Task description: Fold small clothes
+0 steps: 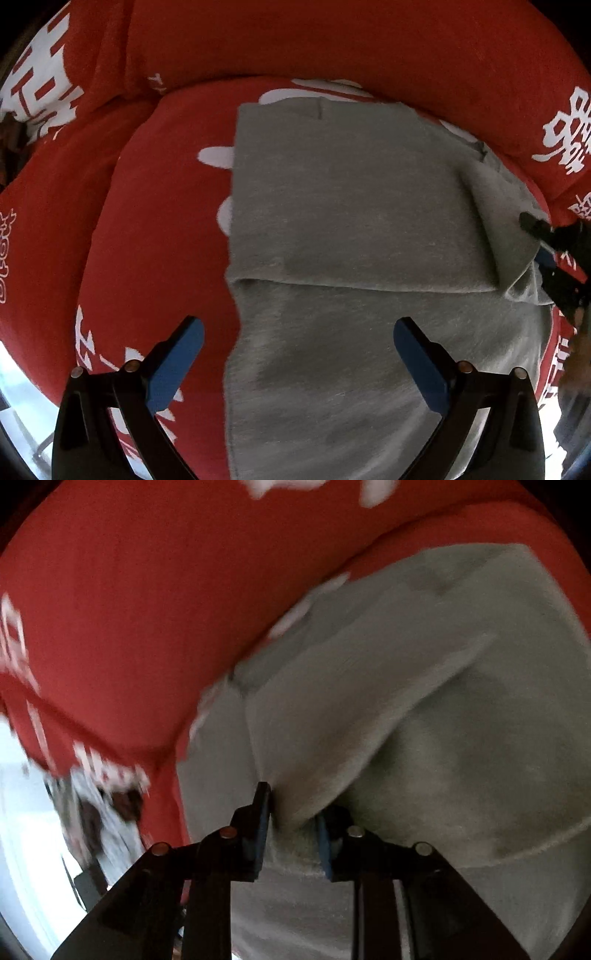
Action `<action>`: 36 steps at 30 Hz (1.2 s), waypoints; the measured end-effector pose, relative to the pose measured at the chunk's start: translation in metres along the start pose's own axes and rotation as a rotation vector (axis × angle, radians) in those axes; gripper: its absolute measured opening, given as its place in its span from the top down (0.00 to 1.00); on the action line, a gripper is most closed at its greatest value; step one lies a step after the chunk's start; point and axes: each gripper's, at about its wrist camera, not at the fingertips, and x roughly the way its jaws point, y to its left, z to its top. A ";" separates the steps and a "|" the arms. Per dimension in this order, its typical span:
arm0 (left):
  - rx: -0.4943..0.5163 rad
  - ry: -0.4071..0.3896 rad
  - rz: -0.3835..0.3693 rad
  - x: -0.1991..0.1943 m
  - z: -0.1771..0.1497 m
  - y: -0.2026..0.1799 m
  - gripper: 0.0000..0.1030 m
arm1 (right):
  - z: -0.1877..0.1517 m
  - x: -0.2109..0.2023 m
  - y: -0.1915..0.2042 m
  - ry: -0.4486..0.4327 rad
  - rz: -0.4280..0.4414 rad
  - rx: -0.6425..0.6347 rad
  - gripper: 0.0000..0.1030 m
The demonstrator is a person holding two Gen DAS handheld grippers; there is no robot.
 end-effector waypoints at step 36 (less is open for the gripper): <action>-0.107 0.070 -0.284 0.041 0.061 -0.003 0.35 | -0.010 -0.091 -0.100 -0.012 -0.103 0.171 0.71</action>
